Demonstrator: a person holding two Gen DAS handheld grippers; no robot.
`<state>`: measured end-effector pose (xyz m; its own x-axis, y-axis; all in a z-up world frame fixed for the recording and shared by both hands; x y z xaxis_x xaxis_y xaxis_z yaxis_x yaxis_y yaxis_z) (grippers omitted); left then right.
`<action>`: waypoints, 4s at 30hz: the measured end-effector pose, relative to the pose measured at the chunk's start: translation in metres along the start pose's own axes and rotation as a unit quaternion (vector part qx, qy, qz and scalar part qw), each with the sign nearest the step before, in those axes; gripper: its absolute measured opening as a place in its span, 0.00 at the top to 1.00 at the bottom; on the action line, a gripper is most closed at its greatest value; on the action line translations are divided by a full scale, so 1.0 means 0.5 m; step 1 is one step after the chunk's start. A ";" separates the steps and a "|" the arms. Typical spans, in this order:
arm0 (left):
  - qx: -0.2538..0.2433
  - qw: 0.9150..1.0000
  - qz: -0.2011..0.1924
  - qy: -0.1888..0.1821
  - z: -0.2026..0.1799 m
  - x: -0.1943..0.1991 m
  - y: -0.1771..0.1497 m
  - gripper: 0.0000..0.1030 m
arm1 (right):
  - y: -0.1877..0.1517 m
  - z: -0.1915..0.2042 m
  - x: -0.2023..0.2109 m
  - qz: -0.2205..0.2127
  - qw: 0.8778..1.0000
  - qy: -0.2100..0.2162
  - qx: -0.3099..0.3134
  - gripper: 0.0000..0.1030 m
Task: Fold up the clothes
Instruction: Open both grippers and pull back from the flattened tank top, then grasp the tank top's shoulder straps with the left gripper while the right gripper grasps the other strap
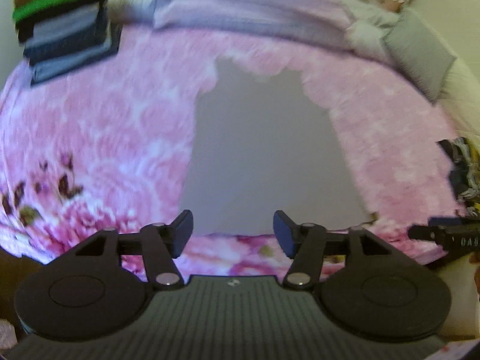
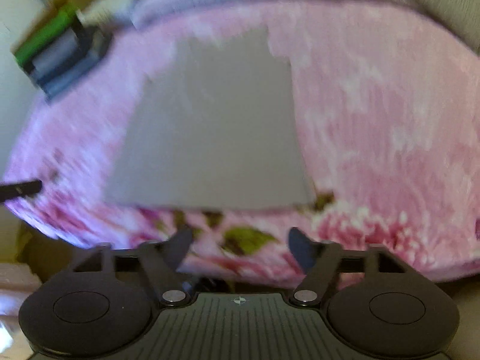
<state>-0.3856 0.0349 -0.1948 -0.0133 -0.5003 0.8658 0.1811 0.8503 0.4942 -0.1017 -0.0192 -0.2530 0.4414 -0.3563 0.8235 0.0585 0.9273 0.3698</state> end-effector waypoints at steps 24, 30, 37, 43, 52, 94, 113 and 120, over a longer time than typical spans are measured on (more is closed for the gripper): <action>-0.068 0.998 -0.003 -0.003 -0.082 0.235 -0.113 0.33 | -0.094 0.171 0.239 -0.019 0.999 -0.001 0.038 0.27; -0.069 0.998 -0.002 -0.001 -0.083 0.237 -0.115 0.33 | -0.104 0.171 0.238 -0.010 0.999 -0.007 0.040 0.27; -0.069 0.998 0.005 0.003 -0.082 0.232 -0.114 0.33 | -0.102 0.170 0.232 -0.002 0.999 -0.006 0.041 0.27; -0.074 0.997 0.008 0.003 -0.086 0.228 -0.110 0.32 | -0.100 0.170 0.230 -0.001 0.999 -0.007 0.043 0.27; -0.076 0.997 0.008 0.000 -0.087 0.226 -0.107 0.32 | -0.097 0.171 0.227 0.000 0.999 -0.010 0.042 0.27; -0.057 0.997 0.052 -0.007 0.073 -0.127 0.248 0.31 | 0.243 0.056 0.060 -0.024 0.998 -0.047 -0.029 0.27; -0.085 0.994 0.053 -0.044 0.070 -0.500 0.344 0.31 | 0.369 -0.122 -0.198 0.009 0.999 -0.048 0.023 0.45; -0.125 0.989 -0.007 -0.073 0.011 -0.687 0.478 0.36 | 0.544 -0.202 -0.359 -0.003 0.992 -0.031 0.118 0.53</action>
<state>-0.3431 0.4111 -0.3737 -0.1563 -0.4678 0.8699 0.4180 0.7666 0.4874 -0.0745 0.3086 -0.3439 0.3855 -0.3742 0.8434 -0.1545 0.8750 0.4589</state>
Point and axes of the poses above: each gripper's, at about its wrist camera, not at the fingertips, and x roughly against the way its jaws point, z to its left, y to its top, the point moved 7 cm from there along -x, roughly the way its jaws point, and after that the axes turned 13 degrees about y, right-handed, at the moved point
